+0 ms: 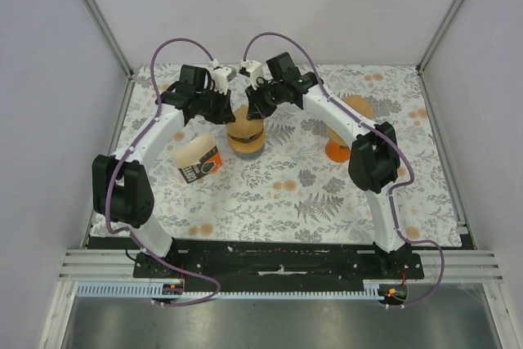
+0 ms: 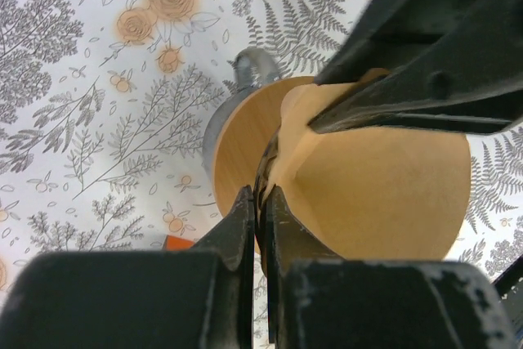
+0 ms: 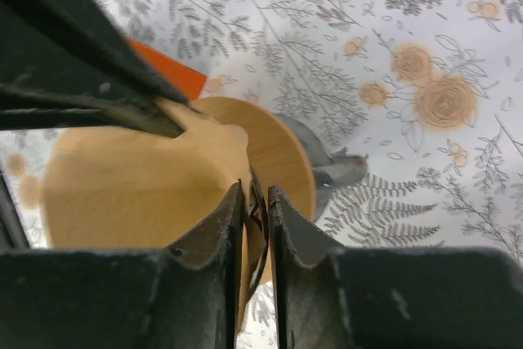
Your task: Place the coffee filter in the dripper
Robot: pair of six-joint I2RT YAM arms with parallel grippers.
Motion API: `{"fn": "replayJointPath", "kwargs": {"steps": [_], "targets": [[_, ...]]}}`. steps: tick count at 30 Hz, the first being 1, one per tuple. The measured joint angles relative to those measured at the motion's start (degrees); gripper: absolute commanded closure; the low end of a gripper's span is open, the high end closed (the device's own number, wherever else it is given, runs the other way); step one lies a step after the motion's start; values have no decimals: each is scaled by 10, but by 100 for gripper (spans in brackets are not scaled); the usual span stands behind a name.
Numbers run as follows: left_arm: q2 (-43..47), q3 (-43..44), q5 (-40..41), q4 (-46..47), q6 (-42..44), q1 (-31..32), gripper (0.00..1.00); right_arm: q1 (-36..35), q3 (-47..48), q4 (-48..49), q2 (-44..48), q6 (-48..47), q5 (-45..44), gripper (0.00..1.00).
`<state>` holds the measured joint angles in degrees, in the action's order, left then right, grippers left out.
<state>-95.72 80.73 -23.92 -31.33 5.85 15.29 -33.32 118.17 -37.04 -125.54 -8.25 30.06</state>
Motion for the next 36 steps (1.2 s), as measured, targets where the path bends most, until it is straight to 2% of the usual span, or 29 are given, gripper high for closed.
{"fn": "replayJointPath", "kwargs": {"steps": [2, 5, 7, 13, 14, 17, 18, 19, 21, 22, 32, 36], "targets": [[0, 0, -3, -1, 0, 1, 98, 0, -11, 10, 1, -6, -8, 50], [0, 0, -5, 0, 0, 5, 98, -2, -33, 18, 1, -11, -19, 50], [0, 0, -6, 0, 0, 6, 98, -2, -44, 23, 1, -14, -21, 59], [-1, 2, -7, -4, 0, 8, 98, -4, -47, 29, 0, -8, -10, 97], [0, 3, -8, -9, 0, 7, 98, -4, -47, 31, 2, 5, -4, 100], [2, 7, -13, -3, 1, 8, 98, 2, -51, 38, 10, 9, 2, 100], [1, 7, -13, -3, 0, 9, 98, 2, -53, 40, 10, 9, 3, 92], [1, 7, -13, -4, 1, 9, 98, 2, -56, 41, 11, 7, 3, 75], [0, 7, -13, -5, 1, 9, 98, 2, -61, 42, 13, 2, 3, 54], [0, 7, -14, -5, 1, 9, 98, 2, -63, 45, 13, -2, -2, 48], [-2, 7, -18, -3, 1, 10, 98, 2, -89, 52, 47, -16, -33, 14], [-2, 7, -18, -3, 1, 10, 98, 6, -101, 54, 90, -28, -34, 7]]}}
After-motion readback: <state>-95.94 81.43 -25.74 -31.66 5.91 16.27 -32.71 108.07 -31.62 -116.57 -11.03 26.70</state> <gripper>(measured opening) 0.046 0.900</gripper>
